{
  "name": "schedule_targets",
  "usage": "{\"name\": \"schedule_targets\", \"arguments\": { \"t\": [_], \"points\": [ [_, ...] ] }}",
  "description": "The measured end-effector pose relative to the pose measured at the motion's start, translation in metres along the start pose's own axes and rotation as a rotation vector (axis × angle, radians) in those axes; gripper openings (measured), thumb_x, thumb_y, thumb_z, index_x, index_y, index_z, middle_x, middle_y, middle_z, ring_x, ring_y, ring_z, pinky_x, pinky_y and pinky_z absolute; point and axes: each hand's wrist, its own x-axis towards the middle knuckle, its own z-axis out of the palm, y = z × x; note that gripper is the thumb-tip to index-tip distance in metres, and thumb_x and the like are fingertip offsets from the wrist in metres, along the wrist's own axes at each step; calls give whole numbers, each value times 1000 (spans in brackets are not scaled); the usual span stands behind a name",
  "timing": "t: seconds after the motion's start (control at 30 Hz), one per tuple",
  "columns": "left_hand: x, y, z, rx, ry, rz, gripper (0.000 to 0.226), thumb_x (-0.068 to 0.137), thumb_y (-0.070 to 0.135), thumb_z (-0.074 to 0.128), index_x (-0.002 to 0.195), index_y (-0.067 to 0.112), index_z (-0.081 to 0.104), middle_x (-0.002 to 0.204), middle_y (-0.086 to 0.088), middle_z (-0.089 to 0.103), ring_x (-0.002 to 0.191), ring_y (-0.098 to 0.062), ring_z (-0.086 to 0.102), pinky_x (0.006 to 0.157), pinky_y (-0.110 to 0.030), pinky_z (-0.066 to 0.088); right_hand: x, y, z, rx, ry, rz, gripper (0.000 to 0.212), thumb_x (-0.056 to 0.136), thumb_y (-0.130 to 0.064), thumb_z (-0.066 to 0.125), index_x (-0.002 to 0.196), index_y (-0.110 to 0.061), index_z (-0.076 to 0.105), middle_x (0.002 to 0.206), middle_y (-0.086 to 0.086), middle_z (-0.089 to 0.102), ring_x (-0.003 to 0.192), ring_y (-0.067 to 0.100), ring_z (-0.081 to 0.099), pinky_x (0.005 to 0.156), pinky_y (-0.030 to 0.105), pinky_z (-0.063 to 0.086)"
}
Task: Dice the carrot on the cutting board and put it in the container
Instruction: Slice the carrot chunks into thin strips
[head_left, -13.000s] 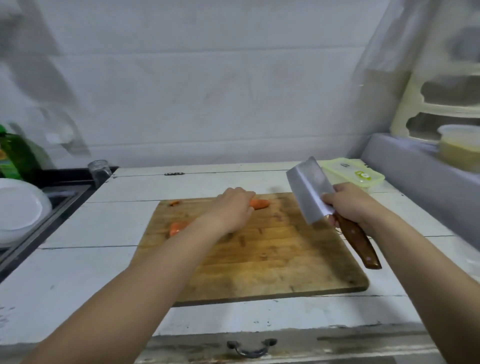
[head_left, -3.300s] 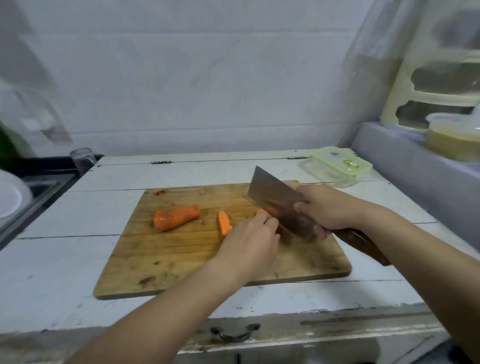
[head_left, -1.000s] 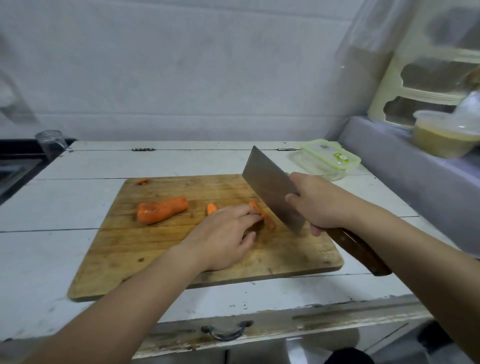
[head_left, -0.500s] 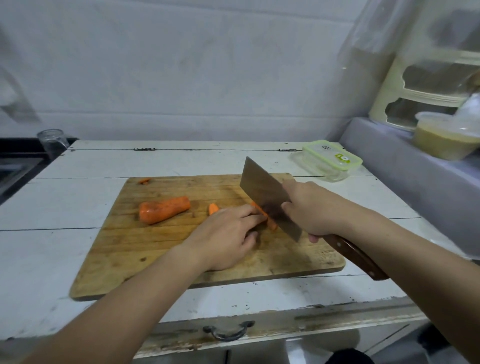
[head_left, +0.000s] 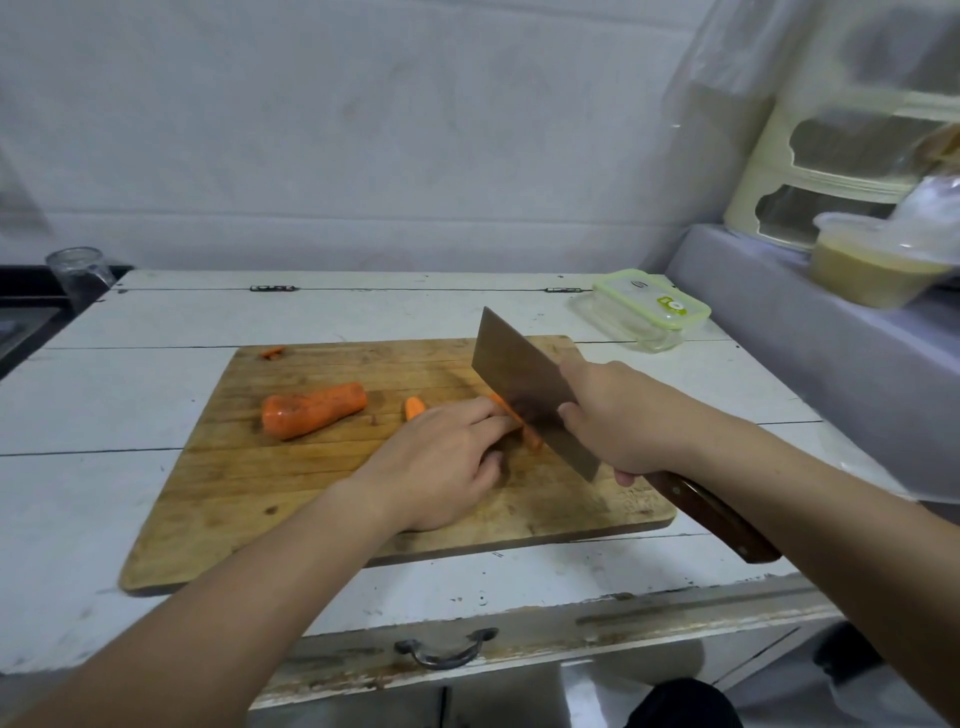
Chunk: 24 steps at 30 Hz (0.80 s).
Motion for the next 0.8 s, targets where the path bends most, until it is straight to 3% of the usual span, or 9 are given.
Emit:
{"name": "schedule_targets", "arguments": {
  "t": [0.17, 0.33, 0.4, 0.63, 0.8],
  "points": [
    [0, 0, 1, 3, 0, 1, 48, 101, 30, 45, 148, 28, 49, 147, 14, 48, 133, -9, 45, 112, -29, 37, 4, 1, 3, -9, -24, 35, 1, 105, -22, 41, 104, -22, 41, 86, 5, 56, 41, 19, 65, 52, 32, 53],
    [0, -1, 1, -3, 7, 11, 48, 100, 31, 45, 147, 26, 51, 143, 12, 51, 131, -11, 47, 109, -29, 38, 5, -1, -6, -5, -94, 12, 4, 106, -20, 38, 103, -21, 40, 85, 6, 55, 37, 16, 61, 44, 28, 47],
    [1, -3, 0, -11, 8, 11, 48, 101, 31, 45, 148, 27, 50, 143, 13, 50, 131, -10, 47, 108, -28, 39, 7, -1, -9, -20, -116, 3, 2, 106, -22, 38, 106, -20, 39, 79, 6, 56, 38, 16, 62, 49, 33, 53],
    [3, -7, 3, -23, 1, 19, 50, 99, 36, 43, 148, 28, 50, 140, 13, 51, 127, -10, 50, 99, -26, 43, 21, -4, -5, 2, -137, 17, 6, 106, -20, 41, 110, -20, 37, 85, 6, 55, 41, 19, 64, 50, 35, 56],
    [3, -6, 3, -28, -4, 11, 49, 98, 35, 43, 146, 26, 53, 137, 11, 53, 124, -12, 53, 96, -27, 47, 36, -8, 9, 24, -101, 28, 5, 104, -15, 43, 108, -17, 41, 93, 9, 56, 38, 20, 63, 40, 30, 50]
  ]
}}
